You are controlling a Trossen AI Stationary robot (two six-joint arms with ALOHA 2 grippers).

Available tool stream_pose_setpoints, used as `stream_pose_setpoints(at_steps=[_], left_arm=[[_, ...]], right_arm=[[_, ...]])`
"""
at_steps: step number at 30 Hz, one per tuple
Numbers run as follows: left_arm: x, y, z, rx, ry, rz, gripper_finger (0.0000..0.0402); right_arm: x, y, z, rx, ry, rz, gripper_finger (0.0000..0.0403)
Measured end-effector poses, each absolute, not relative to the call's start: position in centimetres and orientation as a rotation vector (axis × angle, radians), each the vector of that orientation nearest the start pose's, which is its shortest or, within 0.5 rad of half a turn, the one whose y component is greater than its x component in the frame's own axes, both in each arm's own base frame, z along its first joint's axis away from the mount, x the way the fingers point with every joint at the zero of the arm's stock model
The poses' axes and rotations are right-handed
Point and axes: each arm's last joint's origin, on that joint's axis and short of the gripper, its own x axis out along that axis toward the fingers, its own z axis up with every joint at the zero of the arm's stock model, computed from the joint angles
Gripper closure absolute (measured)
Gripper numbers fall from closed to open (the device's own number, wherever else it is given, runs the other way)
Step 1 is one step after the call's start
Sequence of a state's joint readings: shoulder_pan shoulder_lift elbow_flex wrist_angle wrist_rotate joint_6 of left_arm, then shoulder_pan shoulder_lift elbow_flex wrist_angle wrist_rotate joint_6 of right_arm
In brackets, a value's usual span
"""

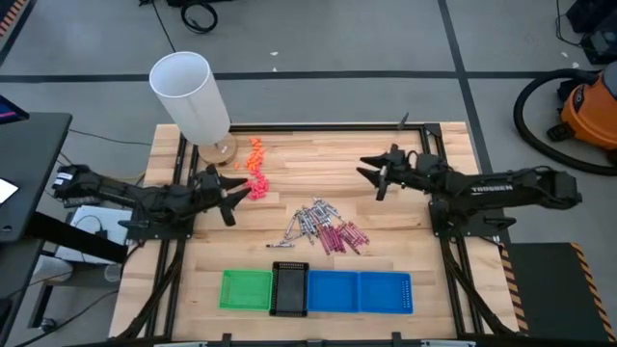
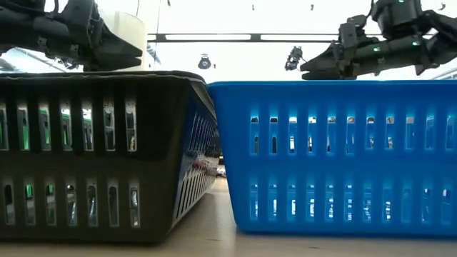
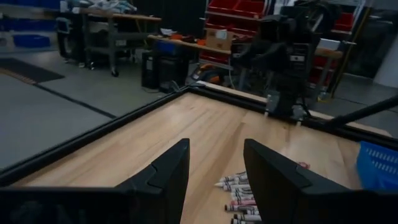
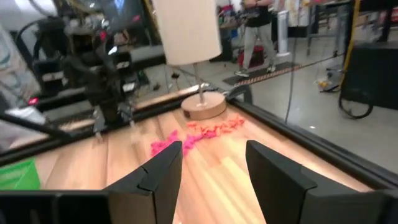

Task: Sort crayons
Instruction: Put the white crayon into the left blue bin

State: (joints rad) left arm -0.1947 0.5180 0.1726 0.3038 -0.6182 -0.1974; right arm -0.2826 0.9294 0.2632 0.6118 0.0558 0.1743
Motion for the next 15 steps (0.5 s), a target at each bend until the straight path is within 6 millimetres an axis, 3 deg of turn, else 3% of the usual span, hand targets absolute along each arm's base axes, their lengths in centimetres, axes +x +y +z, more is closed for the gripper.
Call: stream_pose_setpoints(at_steps=[15], left_arm=[[13.4, -0.9, 20.3, -0.25, 0.005, 0.37, 0.024]], right_arm=[[26.3, -3.6, 19.0, 0.073, 0.417, -0.249, 0.0213]])
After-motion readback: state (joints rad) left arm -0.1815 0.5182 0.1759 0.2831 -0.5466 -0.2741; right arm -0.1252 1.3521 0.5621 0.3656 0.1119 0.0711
